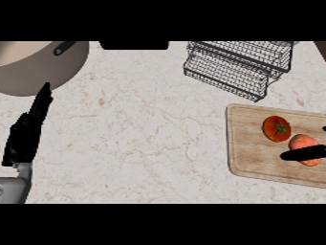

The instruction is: Pick the squash from the cutting board and place it in the tiered basket

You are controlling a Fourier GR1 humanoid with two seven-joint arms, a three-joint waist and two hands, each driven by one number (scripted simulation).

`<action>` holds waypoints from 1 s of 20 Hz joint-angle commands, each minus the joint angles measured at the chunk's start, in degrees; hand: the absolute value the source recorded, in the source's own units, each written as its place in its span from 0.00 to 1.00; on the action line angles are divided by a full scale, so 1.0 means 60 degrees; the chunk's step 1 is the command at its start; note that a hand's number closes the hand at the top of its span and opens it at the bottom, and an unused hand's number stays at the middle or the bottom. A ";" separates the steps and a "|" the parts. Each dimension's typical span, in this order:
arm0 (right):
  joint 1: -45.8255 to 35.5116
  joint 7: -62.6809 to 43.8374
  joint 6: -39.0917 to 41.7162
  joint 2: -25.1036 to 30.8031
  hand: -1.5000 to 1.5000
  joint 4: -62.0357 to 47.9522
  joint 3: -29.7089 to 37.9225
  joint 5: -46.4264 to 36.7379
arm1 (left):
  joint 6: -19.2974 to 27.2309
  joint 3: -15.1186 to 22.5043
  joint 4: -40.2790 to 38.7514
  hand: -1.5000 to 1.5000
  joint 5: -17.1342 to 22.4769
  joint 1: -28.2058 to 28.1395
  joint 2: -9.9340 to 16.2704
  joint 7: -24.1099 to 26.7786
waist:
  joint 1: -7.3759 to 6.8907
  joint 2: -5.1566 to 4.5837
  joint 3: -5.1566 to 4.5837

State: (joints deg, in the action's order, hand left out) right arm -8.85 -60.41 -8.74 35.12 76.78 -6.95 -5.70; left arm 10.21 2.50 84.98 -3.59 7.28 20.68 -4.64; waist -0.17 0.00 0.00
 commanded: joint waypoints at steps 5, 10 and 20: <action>-0.0377 0.0158 0.1096 -0.0865 1.00 -0.0996 0.0055 0.0276 | -0.0066 -0.0115 -0.0499 0.50 -0.0444 0.0520 -0.0294 0.0032 | 0.0023 -0.0009 0.0001; -0.0551 0.0565 0.1853 -0.0251 1.00 -0.0743 -0.0528 -0.0597 | -0.0257 -0.0089 0.0453 0.50 -0.0362 -0.0102 -0.0275 -0.0396 | -0.0023 0.0013 0.0000; -0.0215 0.0192 0.0592 -0.0897 1.00 0.0338 0.1085 -0.0668 | -0.0364 -0.0299 0.0106 0.50 -0.0671 -0.0377 -0.0672 0.0231 | 0.0052 0.0017 -0.0003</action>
State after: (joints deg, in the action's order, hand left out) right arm -10.96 -55.83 -2.49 30.94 74.95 -2.58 -9.00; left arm 7.70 -0.08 85.07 -6.49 6.94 18.39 -4.14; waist 0.17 0.19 -0.28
